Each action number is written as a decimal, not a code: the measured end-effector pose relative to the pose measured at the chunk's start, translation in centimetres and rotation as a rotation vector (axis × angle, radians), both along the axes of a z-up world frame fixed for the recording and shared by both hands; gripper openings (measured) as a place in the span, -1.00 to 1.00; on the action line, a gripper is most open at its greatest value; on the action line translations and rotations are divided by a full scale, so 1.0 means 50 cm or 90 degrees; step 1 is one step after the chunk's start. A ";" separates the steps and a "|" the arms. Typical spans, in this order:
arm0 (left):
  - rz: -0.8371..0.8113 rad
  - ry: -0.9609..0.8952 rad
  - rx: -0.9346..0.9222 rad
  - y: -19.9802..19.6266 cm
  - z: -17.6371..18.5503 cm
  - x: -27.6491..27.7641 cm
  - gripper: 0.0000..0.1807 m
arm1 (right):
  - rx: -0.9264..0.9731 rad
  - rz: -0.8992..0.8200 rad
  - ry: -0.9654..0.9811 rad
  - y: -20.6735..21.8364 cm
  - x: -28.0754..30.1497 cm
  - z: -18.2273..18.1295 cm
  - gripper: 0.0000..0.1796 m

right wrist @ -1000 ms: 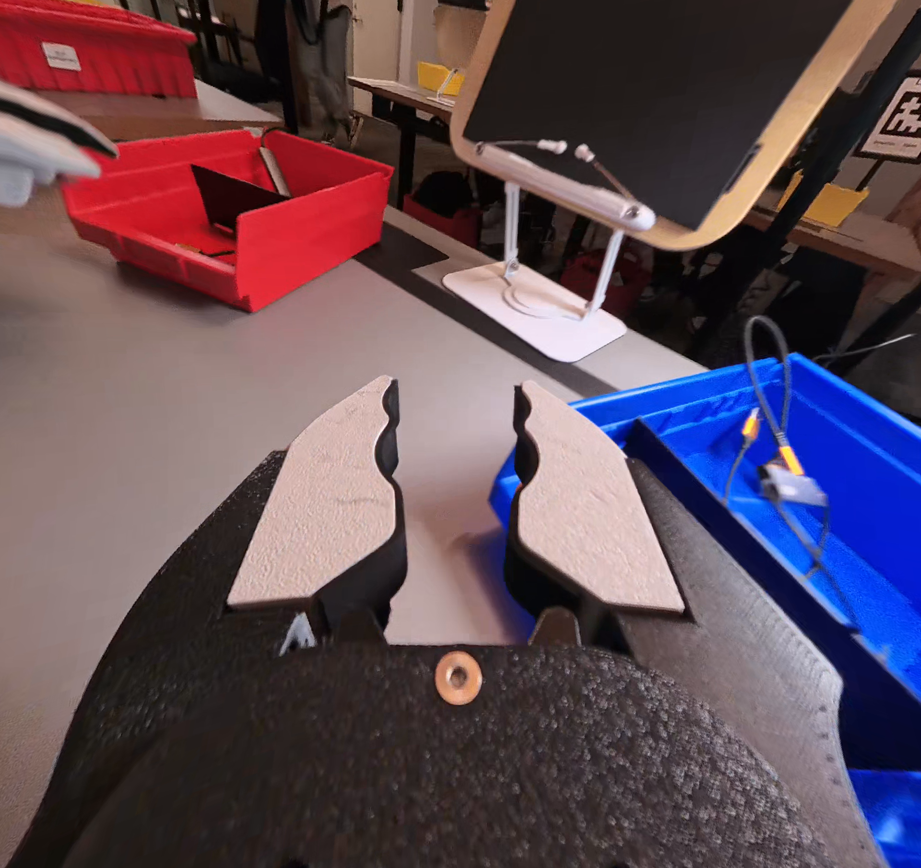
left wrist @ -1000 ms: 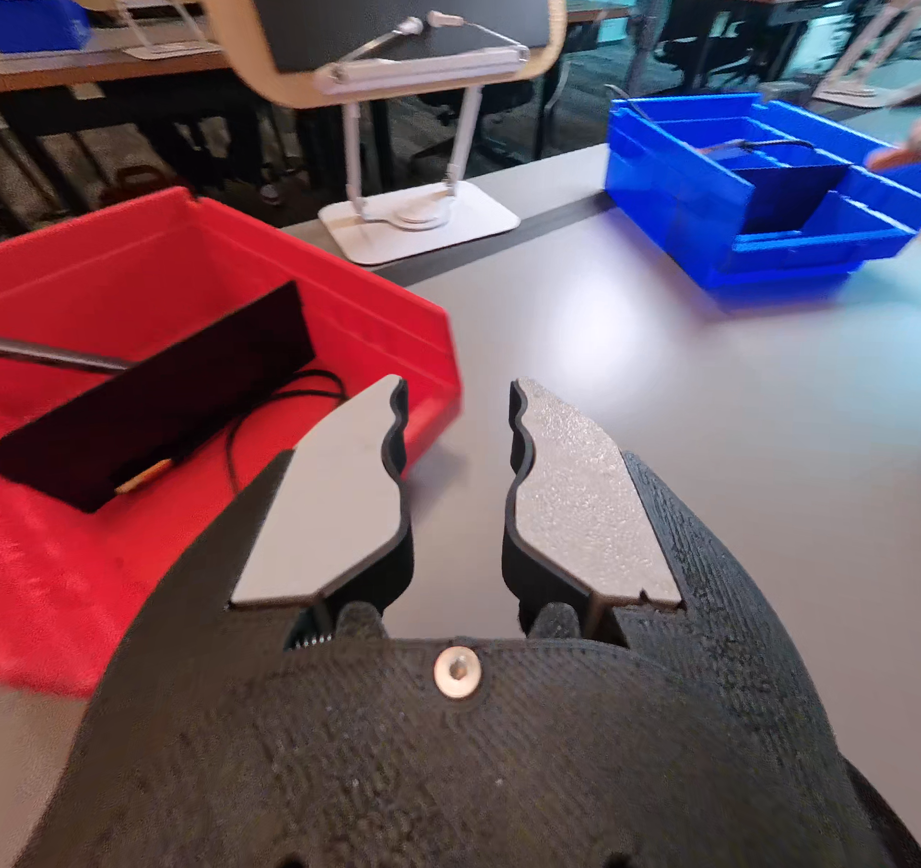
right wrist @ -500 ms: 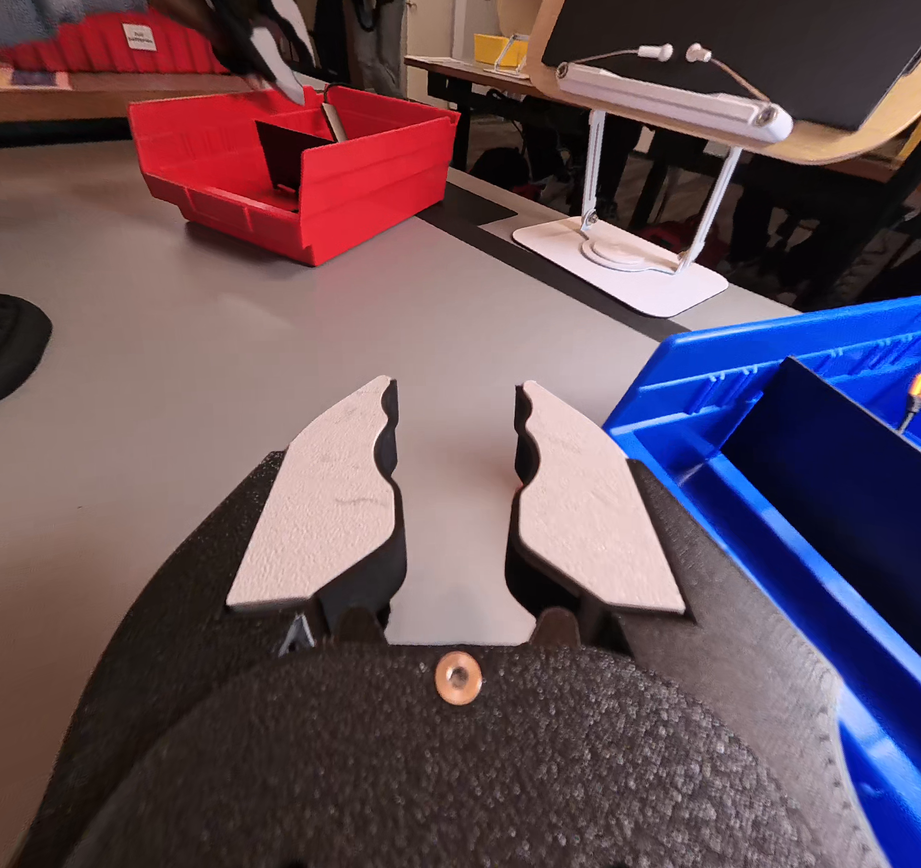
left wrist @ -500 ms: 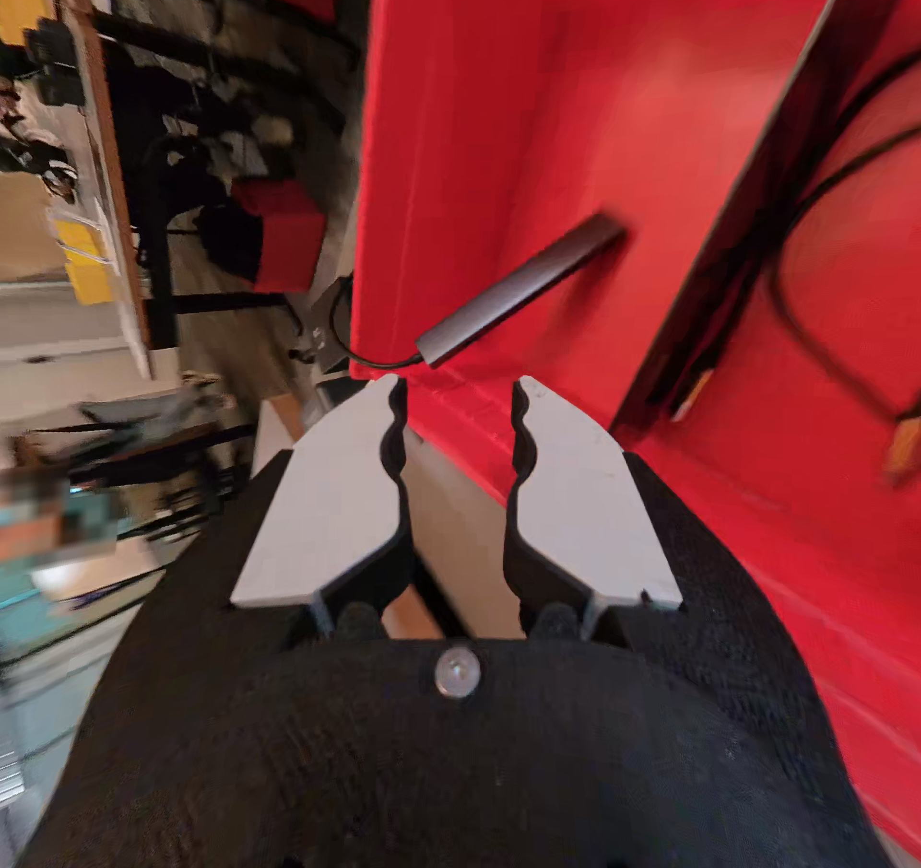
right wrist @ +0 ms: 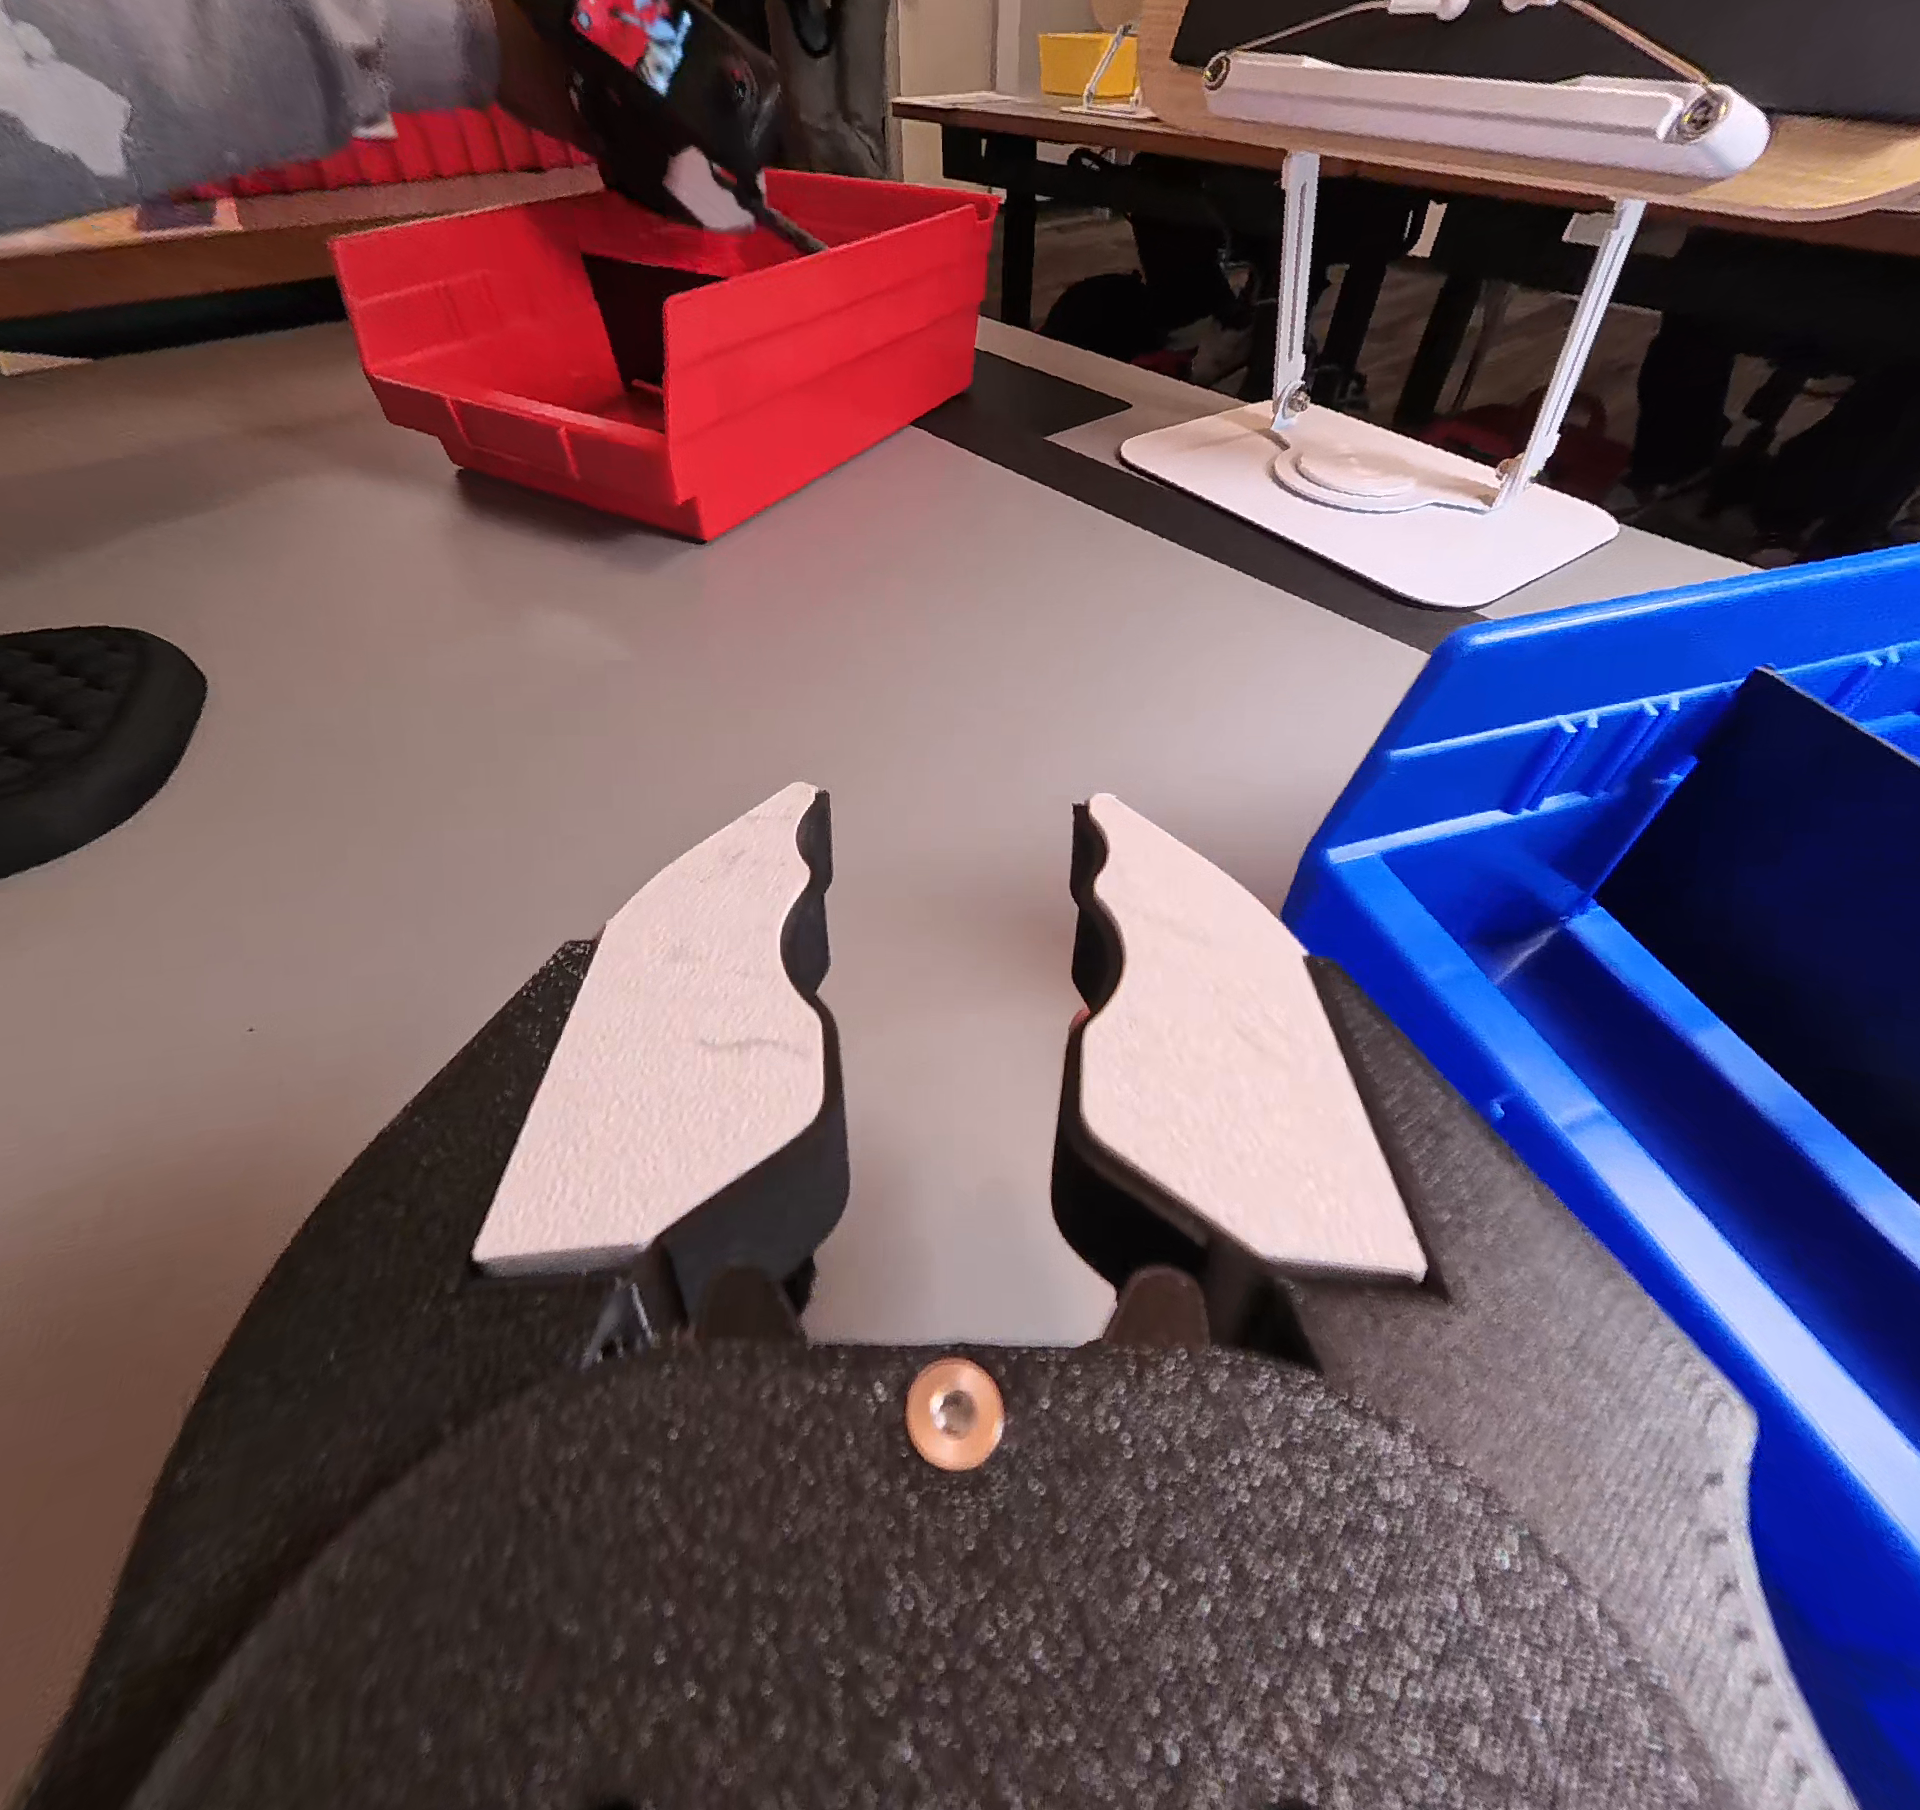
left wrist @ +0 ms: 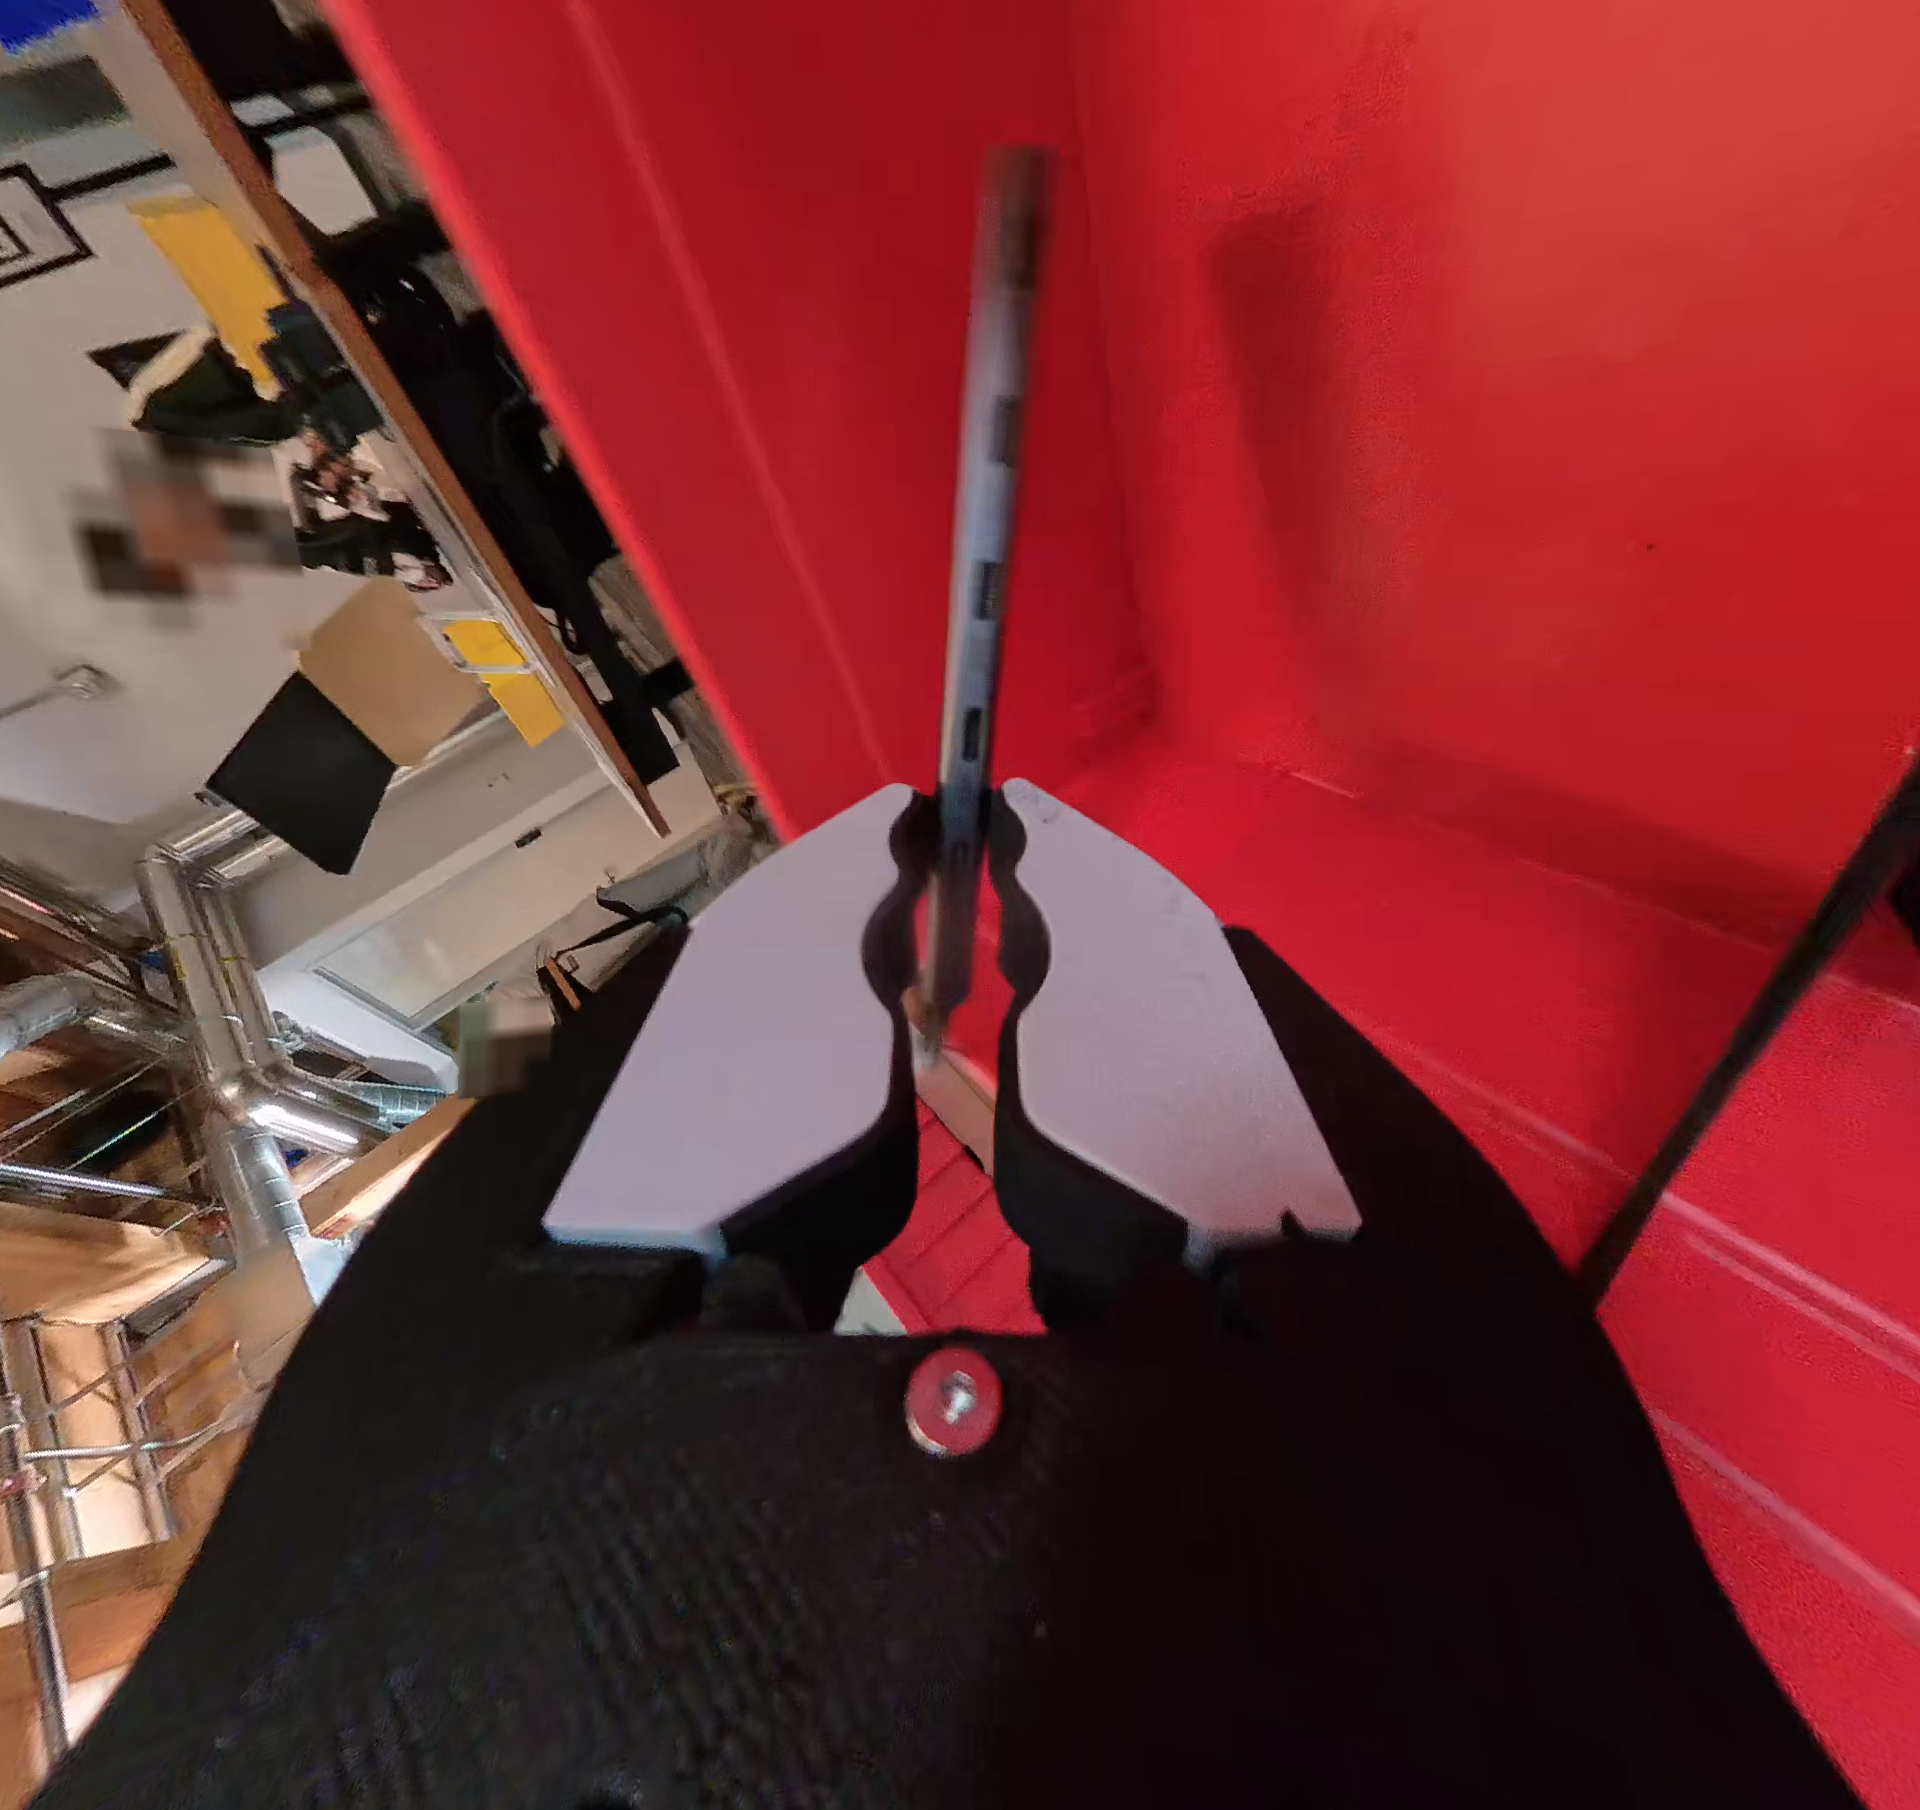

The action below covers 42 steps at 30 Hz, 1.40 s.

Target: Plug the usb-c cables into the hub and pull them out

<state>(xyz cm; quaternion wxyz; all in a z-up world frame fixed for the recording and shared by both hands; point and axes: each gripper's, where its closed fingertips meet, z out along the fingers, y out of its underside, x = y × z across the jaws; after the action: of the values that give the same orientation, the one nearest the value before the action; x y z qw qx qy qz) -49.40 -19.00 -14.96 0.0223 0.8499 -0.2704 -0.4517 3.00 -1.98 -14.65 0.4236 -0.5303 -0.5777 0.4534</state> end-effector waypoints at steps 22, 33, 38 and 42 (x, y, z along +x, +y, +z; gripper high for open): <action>-0.299 -0.467 0.726 0.108 0.503 0.538 -0.88 | 0.062 0.046 0.172 -0.050 -0.072 0.263 -0.54; -0.385 -0.923 0.720 0.139 0.225 0.881 -0.89 | 0.048 0.210 0.181 -0.180 -0.110 0.224 -0.58; -0.428 -0.936 0.596 0.123 0.124 0.958 -0.89 | 0.073 0.341 0.101 -0.213 -0.087 0.153 -0.64; -0.453 -0.943 0.516 0.115 0.078 0.990 -0.89 | 0.132 0.391 0.059 -0.238 -0.075 0.098 -0.84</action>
<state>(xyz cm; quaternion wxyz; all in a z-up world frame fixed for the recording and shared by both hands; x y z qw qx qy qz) 0.10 -13.27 -11.06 -0.5974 0.7318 -0.2819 0.1679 -0.74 -13.86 -9.76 0.3449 -0.2638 -0.7339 0.5223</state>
